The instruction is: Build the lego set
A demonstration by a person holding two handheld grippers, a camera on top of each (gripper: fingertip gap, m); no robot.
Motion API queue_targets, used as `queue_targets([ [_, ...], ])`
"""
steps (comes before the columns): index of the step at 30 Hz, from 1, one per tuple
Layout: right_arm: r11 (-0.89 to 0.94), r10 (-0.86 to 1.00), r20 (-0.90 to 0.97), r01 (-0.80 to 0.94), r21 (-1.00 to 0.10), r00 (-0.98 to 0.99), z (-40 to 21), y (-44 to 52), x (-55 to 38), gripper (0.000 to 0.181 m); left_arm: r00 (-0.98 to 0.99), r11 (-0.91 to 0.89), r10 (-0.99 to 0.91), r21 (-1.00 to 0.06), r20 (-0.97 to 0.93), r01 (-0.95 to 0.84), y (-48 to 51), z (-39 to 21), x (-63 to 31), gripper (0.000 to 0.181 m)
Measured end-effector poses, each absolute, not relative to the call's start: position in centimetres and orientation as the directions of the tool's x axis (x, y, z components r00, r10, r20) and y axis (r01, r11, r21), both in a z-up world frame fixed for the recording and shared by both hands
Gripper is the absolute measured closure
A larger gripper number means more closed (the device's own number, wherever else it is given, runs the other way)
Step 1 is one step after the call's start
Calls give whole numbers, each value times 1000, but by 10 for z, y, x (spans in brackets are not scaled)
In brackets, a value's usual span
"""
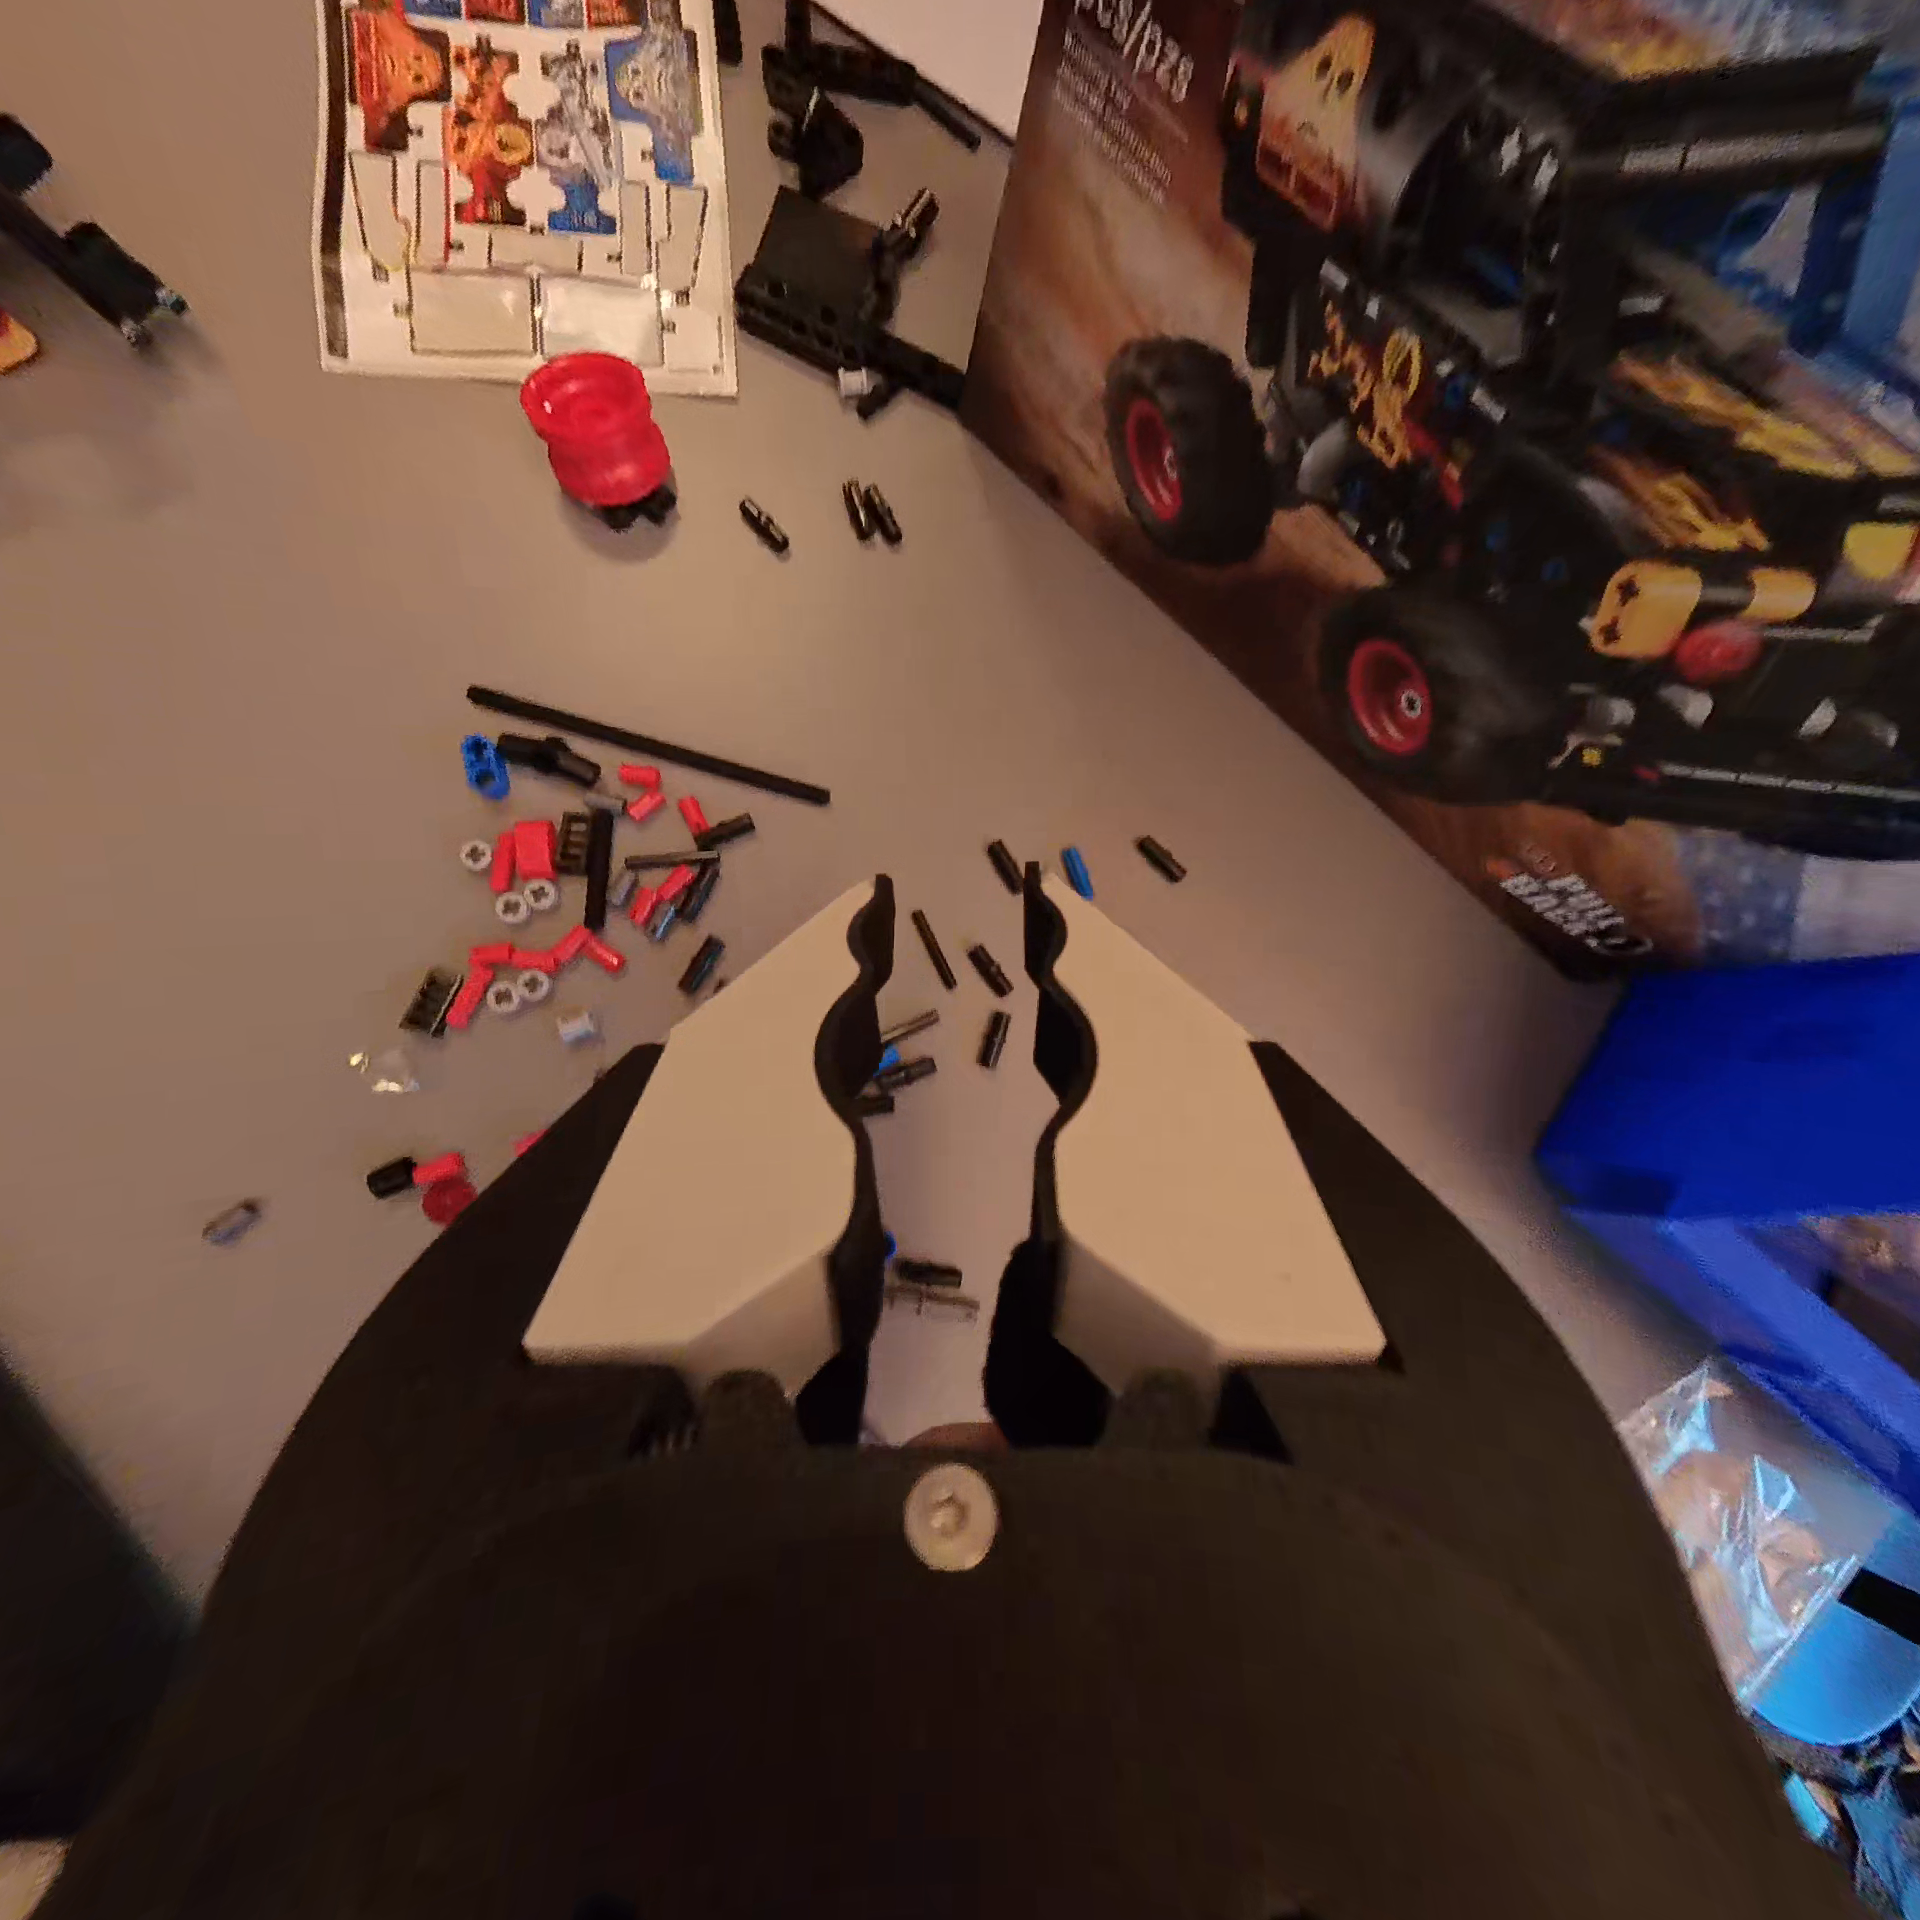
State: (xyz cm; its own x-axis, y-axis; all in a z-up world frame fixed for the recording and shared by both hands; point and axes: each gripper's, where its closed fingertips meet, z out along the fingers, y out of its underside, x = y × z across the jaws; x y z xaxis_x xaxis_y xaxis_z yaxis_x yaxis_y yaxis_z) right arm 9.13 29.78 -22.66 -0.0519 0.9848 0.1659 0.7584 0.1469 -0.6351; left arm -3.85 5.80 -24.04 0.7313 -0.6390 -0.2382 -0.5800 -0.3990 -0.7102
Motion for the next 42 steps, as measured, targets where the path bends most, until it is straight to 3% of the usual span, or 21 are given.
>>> queue_targets([
  [8,120,988,154,780,-615,-30,-238,303,109,160,728,-382,-647,-729,-228,-568,53,-234,-38,122],
  [12,198,980,160,721,-664,-122,-230,280,79,158,723,-377,-650,-727,-233,-573,51,-232,-39,121],
  [20,332,940,173,671,-663,-294,-240,228,8,157,723,-370,-651,-734,-232,-569,45,-227,-44,120],
  [26,352,929,172,640,-683,-327,-239,207,-38,155,737,-368,-639,-755,-219,-543,37,-216,-56,120],
  [32,429,902,249,674,-601,-352,-248,211,-91,156,758,-377,-616,-764,-215,-523,35,-212,-67,121],
  [38,534,832,404,745,-399,-380,-278,244,-135,162,764,-390,-608,-757,-215,-523,35,-217,-72,121],
  [42,541,825,402,760,-360,-397,-292,249,-147,168,763,-387,-610,-759,-216,-524,35,-216,-71,121],
])
